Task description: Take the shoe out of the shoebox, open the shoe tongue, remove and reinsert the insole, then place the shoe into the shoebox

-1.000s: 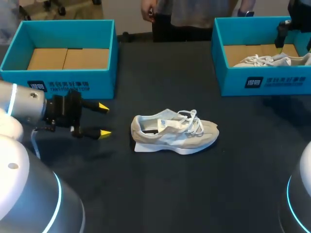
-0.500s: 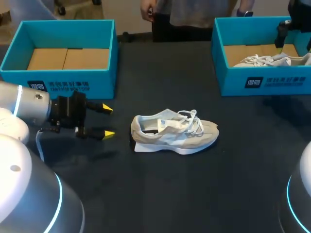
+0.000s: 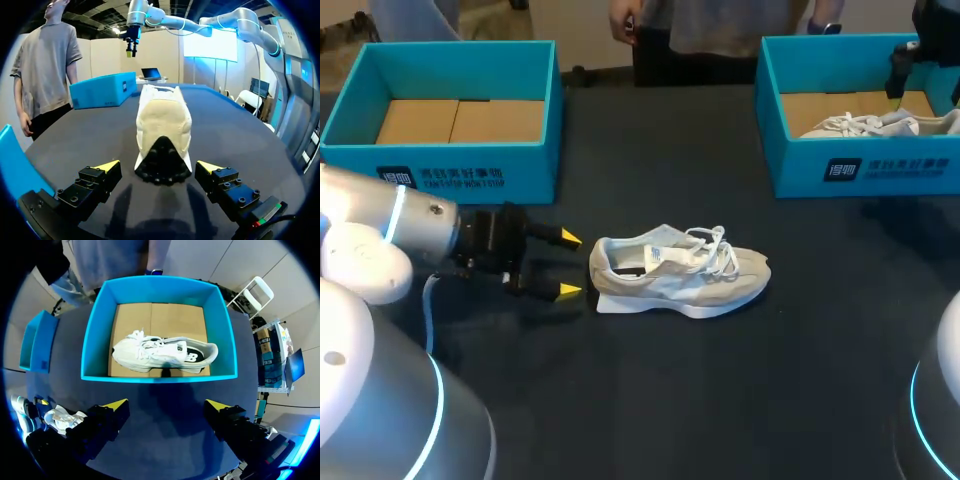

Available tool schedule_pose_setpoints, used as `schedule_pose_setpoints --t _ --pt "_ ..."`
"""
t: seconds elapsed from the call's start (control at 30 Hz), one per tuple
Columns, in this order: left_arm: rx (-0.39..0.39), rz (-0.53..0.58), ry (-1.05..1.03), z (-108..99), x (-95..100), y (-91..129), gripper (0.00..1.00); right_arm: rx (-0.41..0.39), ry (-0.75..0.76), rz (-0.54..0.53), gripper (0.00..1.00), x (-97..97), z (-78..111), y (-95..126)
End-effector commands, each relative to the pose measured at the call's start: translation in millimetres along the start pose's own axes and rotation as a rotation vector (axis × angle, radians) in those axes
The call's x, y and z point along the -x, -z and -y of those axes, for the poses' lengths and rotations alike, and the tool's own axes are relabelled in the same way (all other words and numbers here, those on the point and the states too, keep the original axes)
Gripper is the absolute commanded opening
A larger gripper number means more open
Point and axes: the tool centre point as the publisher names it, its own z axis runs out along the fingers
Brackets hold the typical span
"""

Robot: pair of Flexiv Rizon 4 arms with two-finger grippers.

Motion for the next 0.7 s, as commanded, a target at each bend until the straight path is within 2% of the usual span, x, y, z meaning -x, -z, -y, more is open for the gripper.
schedule_pose_setpoints --t 0.03,0.23,0.7 --pt "-0.026 -0.032 -0.007 -3 10.1 -19 1.0 0.002 0.0 0.0 1.0 -0.1 1.1 0" --pt "-0.049 -0.065 -0.001 1 6.8 -36 1.0 0.002 0.0 0.0 1.0 -0.1 1.1 0" --pt "-0.059 -0.035 -0.012 8 -7.9 -50 1.0 0.002 0.0 0.0 1.0 -0.1 1.1 0"
